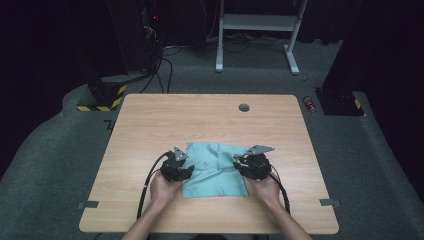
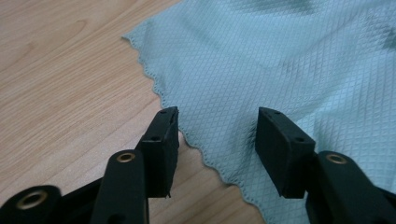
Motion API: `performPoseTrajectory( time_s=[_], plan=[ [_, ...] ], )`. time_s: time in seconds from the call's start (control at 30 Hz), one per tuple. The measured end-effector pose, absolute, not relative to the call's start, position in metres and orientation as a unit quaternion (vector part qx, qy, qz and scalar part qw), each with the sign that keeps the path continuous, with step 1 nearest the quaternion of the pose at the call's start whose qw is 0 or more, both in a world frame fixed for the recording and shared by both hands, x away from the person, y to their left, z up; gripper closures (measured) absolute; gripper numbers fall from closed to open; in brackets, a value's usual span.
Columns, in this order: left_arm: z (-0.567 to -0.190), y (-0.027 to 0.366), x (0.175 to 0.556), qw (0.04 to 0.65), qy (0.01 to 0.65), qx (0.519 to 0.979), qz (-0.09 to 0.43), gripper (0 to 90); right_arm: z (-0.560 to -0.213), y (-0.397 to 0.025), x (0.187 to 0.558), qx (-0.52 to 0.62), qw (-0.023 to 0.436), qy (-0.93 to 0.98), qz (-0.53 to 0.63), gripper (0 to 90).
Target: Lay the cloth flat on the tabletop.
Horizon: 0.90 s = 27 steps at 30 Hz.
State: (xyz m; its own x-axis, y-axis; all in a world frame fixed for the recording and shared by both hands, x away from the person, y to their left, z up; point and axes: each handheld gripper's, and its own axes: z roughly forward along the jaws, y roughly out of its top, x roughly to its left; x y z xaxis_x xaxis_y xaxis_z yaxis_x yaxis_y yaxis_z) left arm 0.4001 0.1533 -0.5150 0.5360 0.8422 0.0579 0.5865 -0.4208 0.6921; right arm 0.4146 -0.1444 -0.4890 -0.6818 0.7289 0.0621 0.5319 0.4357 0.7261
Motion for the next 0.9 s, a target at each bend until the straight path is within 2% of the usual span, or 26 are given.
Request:
performPoseTrajectory(
  time_s=[0.07,0.2,0.27,0.43,0.53,0.63,0.73,0.9],
  plan=[
    [-0.515,0.154,0.401,0.315,0.439,0.816,0.205,49.1,-0.491,-0.138,0.421,0.38,0.124,0.84,0.366,67.1],
    [-0.514,0.154,0.407,0.303,0.435,0.819,0.221,49.9,-0.494,-0.127,0.433,0.385,0.118,0.845,0.35,83.9],
    [-0.515,0.155,0.412,0.3,0.439,0.815,0.229,49.9,-0.494,-0.122,0.439,0.383,0.122,0.846,0.351,87.5],
    [-0.514,0.164,0.415,0.305,0.468,0.798,0.225,49.9,-0.487,-0.107,0.449,0.38,0.13,0.847,0.348,87.9],
    [-0.506,0.164,0.402,0.354,0.466,0.785,0.204,49.0,-0.485,-0.093,0.454,0.381,0.135,0.849,0.341,86.8],
    [-0.502,0.159,0.391,0.373,0.452,0.787,0.191,47.3,-0.494,-0.082,0.463,0.386,0.124,0.858,0.316,83.6],
    [-0.505,0.153,0.385,0.359,0.438,0.8,0.199,46.6,-0.497,-0.079,0.465,0.386,0.114,0.859,0.318,76.7],
    [-0.518,0.157,0.387,0.338,0.453,0.801,0.198,46.2,-0.482,-0.101,0.454,0.386,0.124,0.842,0.355,73.5]
  ],
)
